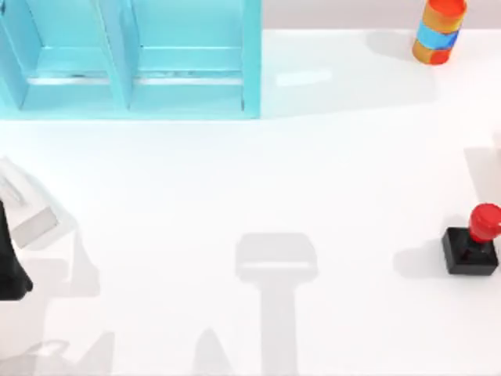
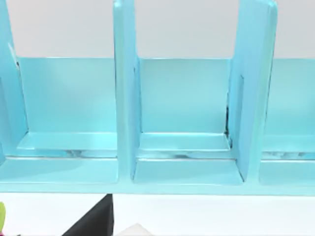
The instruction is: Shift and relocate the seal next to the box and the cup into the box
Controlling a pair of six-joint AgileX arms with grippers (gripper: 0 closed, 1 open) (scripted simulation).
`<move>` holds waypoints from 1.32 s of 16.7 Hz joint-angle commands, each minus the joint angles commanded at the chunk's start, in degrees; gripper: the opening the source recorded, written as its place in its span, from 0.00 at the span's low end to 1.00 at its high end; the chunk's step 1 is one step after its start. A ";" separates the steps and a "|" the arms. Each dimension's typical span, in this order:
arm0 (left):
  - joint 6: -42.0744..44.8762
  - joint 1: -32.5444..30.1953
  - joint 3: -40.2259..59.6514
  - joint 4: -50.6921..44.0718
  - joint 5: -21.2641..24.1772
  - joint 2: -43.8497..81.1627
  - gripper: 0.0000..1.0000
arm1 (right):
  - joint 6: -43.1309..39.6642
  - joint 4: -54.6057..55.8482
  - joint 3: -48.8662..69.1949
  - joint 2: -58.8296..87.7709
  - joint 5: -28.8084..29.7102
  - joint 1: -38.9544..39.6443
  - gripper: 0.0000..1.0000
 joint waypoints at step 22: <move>0.00 0.00 0.00 0.00 0.00 0.00 1.00 | 0.09 0.58 -0.50 0.26 -0.03 0.07 1.00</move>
